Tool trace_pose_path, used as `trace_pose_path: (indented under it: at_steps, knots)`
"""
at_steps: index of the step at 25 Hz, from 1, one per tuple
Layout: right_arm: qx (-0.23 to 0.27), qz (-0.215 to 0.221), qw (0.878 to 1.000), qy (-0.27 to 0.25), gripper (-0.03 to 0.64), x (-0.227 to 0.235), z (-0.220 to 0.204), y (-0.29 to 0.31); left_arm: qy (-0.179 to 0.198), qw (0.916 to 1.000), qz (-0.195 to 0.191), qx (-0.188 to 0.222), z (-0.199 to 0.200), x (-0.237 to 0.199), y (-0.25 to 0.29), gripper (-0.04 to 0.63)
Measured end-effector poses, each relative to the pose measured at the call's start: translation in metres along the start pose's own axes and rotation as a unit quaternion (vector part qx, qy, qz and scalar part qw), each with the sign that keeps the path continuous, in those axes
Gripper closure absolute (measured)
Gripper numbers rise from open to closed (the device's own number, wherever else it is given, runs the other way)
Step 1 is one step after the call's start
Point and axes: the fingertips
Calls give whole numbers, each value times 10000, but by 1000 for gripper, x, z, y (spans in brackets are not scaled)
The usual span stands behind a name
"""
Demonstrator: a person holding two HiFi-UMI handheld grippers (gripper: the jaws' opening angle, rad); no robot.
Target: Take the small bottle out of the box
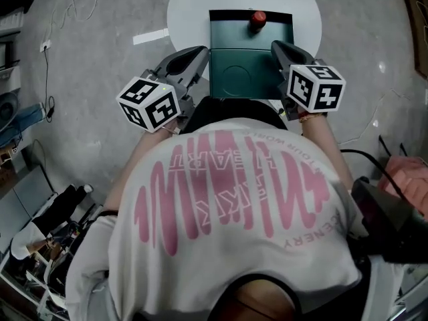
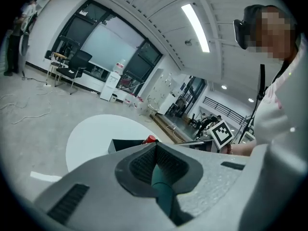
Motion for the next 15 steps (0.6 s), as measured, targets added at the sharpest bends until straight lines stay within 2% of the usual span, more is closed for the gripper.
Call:
trace_pose_path:
  at_steps: [3, 7, 11, 15]
  knots:
    - [2, 81, 9999, 89, 612, 13, 3, 11, -92, 9997, -232, -77, -2, -2, 23, 588]
    - [-125, 28, 9996, -235, 612, 36, 1, 23, -96, 9992, -324, -231, -5, -9, 58, 588]
    - [-137, -3, 9999, 14, 612, 50, 2, 23, 74, 9982, -286, -513, -2, -14, 81, 588]
    - [-95, -117, 9998, 164, 612, 66, 5, 25, 100, 9963, -448, -725, 0, -17, 103, 586]
Point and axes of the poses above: the fingertips, and each gripper's own axes: y forward along the fingers, x to its right, z out of its top, and after that the axes turned 3 degrees about -y, right-handed
